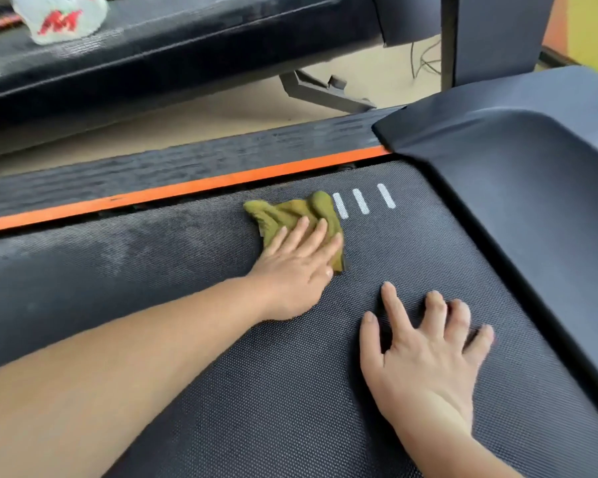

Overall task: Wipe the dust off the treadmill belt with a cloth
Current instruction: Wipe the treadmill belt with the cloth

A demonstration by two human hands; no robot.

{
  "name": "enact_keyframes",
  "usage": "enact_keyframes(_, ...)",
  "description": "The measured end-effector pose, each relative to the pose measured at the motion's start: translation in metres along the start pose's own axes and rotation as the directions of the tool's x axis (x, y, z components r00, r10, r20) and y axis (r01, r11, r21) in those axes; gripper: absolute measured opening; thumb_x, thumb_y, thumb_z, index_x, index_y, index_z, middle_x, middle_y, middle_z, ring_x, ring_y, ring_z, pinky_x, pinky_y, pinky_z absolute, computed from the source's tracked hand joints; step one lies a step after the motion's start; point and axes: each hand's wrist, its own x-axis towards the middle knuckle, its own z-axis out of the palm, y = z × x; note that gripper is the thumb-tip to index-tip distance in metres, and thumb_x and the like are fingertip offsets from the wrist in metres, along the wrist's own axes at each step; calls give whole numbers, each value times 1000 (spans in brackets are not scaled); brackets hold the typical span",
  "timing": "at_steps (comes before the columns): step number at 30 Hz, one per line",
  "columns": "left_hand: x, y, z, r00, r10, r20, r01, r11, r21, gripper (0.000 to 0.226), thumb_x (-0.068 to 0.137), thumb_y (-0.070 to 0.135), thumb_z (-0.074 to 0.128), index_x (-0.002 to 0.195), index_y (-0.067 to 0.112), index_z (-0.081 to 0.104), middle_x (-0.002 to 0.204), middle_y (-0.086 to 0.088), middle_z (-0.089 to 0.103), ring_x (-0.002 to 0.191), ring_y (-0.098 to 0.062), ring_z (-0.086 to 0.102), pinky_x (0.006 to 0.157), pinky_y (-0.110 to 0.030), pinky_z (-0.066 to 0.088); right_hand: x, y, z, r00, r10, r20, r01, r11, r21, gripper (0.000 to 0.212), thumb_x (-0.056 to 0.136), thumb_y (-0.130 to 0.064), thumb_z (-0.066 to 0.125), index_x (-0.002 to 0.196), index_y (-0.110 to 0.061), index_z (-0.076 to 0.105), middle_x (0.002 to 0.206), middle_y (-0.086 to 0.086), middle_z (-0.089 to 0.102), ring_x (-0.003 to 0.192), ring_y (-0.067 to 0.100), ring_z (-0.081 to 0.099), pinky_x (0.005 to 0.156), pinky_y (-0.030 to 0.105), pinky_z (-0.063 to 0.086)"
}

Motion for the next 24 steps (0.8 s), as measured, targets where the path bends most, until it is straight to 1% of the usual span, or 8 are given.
enact_keyframes(3,-30,-9,-3,951,293,102,-290,956,-45,57,108,39,21,154,45,-12,160,21,-26,143,1,-33,117,-31,-24,0,1,0,1000,1,-17,-1,1000,2,70,92,-72,2,158,-50,10,167,8,18,152,38,2,121,65,-3)
enact_keyframes(4,-26,-22,-6,956,270,111,-268,963,-34,55,107,41,16,153,43,-15,159,22,-26,143,3,-32,120,-32,-21,-1,2,1,1000,-1,-12,1,1000,4,70,93,-71,2,159,-49,9,167,9,18,152,38,2,121,66,-3)
enact_keyframes(6,-15,-38,-9,997,34,69,-34,999,-6,54,105,47,6,152,37,-20,160,19,-26,144,0,-30,124,-39,-13,-2,2,2,1000,-13,-7,13,1000,9,69,93,-71,2,158,-50,8,166,9,18,152,38,2,121,66,-4)
enact_keyframes(9,-4,-10,1,977,-204,-59,206,978,39,62,104,47,9,158,26,-13,164,8,-23,150,-12,-24,123,-45,-12,-2,0,-2,1000,6,-15,-6,1000,25,68,93,-72,7,157,-51,17,165,9,24,152,39,6,121,66,-3)
enact_keyframes(14,-36,35,11,994,-101,36,106,981,-163,58,107,41,14,159,27,-6,164,9,-20,148,-6,-24,124,-40,-10,-3,4,-13,999,-25,29,23,997,76,62,98,-67,11,158,-52,16,166,3,25,154,33,11,122,60,-1)
enact_keyframes(17,-37,37,1,985,-116,127,139,972,-189,56,107,40,13,158,31,-10,161,14,-25,145,-3,-28,123,-37,-14,11,32,-29,986,-137,-100,146,984,98,57,98,-65,17,143,-50,48,129,-8,51,128,25,41,111,47,29)
enact_keyframes(19,-34,38,-2,981,-118,156,145,974,-172,56,107,42,12,157,34,-11,160,15,-27,144,-4,-29,122,-36,-15,29,55,-33,958,-213,-192,231,970,72,56,96,-63,26,134,-42,62,117,-5,59,120,27,48,109,46,37)
enact_keyframes(24,-27,22,-5,985,-62,158,81,990,-117,52,104,51,7,154,47,-10,157,23,-28,143,-2,-32,121,-37,-16,61,81,-16,939,-320,-126,324,946,14,58,97,-62,27,145,-43,53,157,3,47,151,31,30,128,50,16)
